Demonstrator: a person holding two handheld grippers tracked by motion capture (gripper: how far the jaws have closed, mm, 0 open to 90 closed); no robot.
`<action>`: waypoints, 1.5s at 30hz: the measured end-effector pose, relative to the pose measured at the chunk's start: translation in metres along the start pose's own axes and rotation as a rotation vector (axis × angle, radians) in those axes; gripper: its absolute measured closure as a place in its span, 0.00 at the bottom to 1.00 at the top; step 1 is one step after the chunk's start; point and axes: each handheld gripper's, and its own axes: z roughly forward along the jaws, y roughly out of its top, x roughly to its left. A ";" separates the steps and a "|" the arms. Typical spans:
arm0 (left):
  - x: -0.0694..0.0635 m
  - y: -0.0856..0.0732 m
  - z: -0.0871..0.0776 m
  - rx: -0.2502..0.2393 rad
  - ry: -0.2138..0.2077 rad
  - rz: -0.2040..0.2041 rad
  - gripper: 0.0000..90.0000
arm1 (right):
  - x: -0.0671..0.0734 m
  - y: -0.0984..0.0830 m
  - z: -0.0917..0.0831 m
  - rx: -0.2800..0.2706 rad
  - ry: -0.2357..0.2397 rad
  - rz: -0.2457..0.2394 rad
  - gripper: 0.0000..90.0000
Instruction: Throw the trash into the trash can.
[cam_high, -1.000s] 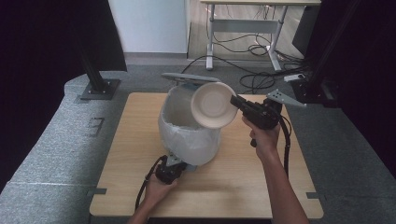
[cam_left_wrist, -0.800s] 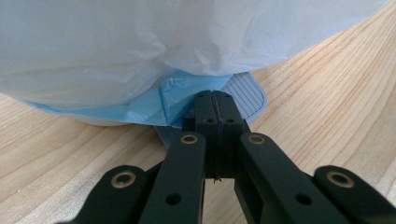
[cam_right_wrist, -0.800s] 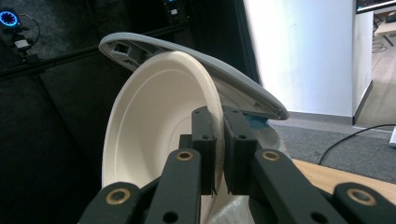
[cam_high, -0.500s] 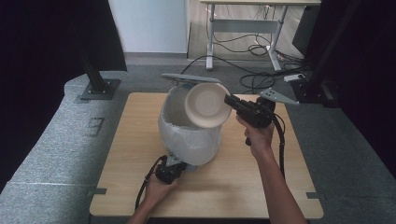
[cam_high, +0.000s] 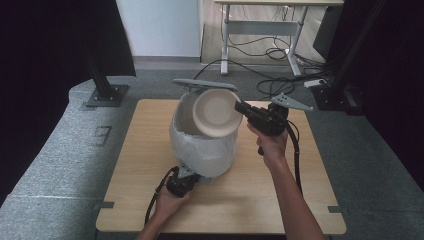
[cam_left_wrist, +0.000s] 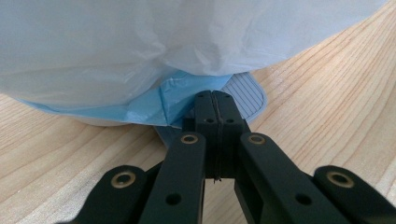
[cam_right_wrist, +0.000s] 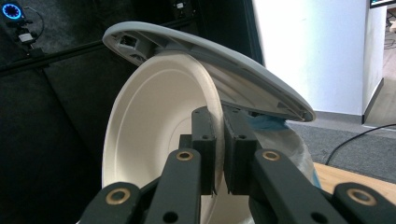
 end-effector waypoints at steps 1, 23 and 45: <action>0.000 0.000 0.000 0.000 0.000 0.000 1.00 | 0.000 0.000 0.001 0.004 0.000 -0.004 0.93; 0.000 0.000 0.000 -0.001 0.001 0.001 1.00 | 0.003 -0.005 0.023 0.030 0.011 -0.004 0.93; 0.000 0.000 0.000 -0.002 -0.001 0.001 1.00 | -0.002 -0.013 0.048 0.049 -0.066 -0.053 0.64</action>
